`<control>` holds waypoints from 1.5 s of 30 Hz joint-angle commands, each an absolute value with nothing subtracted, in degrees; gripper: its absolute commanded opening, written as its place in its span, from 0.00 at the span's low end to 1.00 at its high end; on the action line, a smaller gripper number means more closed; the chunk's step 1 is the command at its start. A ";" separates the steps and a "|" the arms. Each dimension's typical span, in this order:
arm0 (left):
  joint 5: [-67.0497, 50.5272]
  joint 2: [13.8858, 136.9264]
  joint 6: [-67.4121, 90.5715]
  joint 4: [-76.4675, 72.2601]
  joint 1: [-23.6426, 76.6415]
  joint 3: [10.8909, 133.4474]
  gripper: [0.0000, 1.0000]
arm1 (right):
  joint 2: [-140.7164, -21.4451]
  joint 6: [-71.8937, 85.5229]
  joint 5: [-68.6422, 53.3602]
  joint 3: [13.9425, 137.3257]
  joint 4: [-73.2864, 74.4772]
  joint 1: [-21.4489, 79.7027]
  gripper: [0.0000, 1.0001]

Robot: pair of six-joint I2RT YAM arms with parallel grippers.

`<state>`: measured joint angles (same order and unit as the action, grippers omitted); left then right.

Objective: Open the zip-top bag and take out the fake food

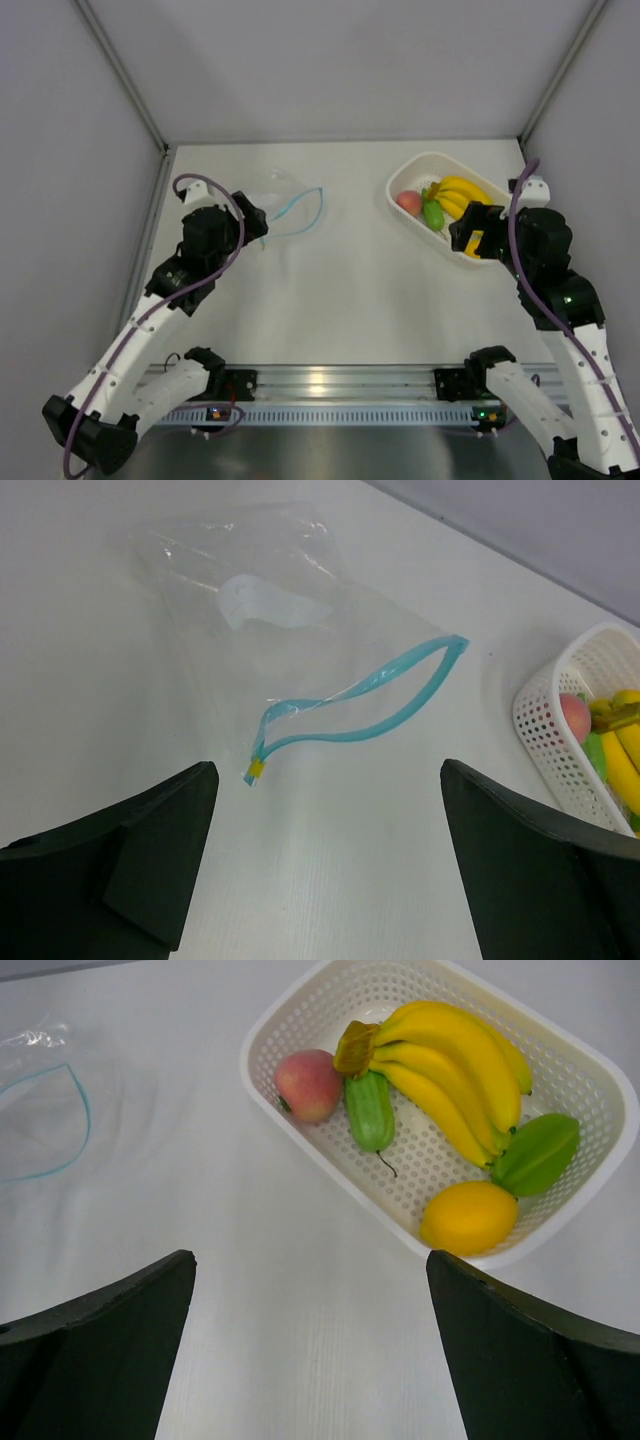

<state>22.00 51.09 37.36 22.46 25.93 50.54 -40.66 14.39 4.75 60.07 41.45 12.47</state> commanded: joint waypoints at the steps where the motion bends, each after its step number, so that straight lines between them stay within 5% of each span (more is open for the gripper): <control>1: 18.30 47.74 30.69 30.74 26.10 54.66 0.99 | -38.68 12.66 5.01 62.49 46.84 11.51 0.99; 22: 20.39 32.88 15.56 54.57 26.02 66.36 0.98 | -24.61 6.94 7.91 63.19 55.28 11.60 0.99; 45: 20.56 29.35 17.67 55.99 26.10 67.06 0.98 | -24.17 6.94 7.03 63.98 55.02 11.60 0.99</control>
